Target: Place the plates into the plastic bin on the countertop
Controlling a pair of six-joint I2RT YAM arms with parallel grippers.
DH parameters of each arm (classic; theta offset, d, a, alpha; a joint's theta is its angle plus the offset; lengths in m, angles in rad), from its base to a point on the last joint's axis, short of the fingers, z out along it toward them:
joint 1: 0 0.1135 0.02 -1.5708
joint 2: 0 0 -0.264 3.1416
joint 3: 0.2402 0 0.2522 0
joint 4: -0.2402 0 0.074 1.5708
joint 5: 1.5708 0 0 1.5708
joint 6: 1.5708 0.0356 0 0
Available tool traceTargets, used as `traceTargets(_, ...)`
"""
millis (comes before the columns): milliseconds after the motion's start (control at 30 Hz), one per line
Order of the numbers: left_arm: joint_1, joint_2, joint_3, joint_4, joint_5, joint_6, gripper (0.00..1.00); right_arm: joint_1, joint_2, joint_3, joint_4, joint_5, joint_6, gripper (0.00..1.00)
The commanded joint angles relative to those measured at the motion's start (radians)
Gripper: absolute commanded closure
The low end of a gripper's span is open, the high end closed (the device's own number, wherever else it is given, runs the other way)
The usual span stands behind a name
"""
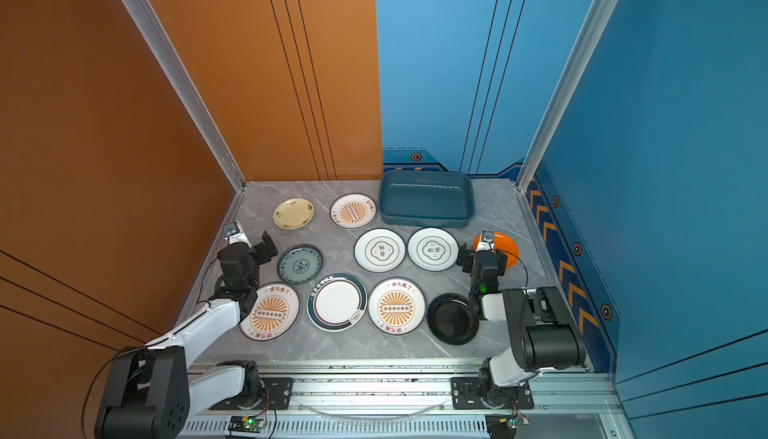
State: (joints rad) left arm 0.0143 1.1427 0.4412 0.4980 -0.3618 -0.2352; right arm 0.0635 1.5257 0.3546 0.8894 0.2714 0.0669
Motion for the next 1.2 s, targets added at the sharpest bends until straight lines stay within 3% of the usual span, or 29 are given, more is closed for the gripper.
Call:
traceTargets(0,-0.012,-0.064,0.020,-0.162,0.069,-0.113,0.02,0.032,-0.099,0.055,-0.157,0.101,-0.005,0.00)
traceTargets(100,-0.061,-0.090,0.033,-0.153,0.165,-0.154,0.02,0.035,-0.207,0.138,-0.395,0.113,0.028,0.00)
traceTargets(167,-0.080,-0.086,0.060,-0.164,0.225,-0.246,0.02,0.006,-0.266,0.154,-0.447,0.048,0.113,0.00)
traceTargets(300,-0.116,-0.035,0.164,-0.239,0.318,-0.383,0.02,-0.048,-0.334,0.105,-0.396,-0.066,0.203,0.00)
traceTargets(533,-0.278,0.112,0.367,-0.463,0.285,-0.423,0.02,-0.071,-0.308,0.081,-0.357,-0.178,0.289,0.00)
traceTargets(733,-0.310,0.270,0.406,-0.407,0.347,-0.582,0.00,-0.092,-0.295,0.097,-0.382,-0.162,0.312,0.00)
traceTargets(1100,-0.333,0.599,0.555,-0.315,0.434,-0.770,0.12,-0.123,-0.292,0.091,-0.388,-0.141,0.326,0.00)
traceTargets(1167,-0.335,0.640,0.579,-0.311,0.431,-0.776,0.19,-0.128,-0.291,0.091,-0.389,-0.141,0.330,0.00)
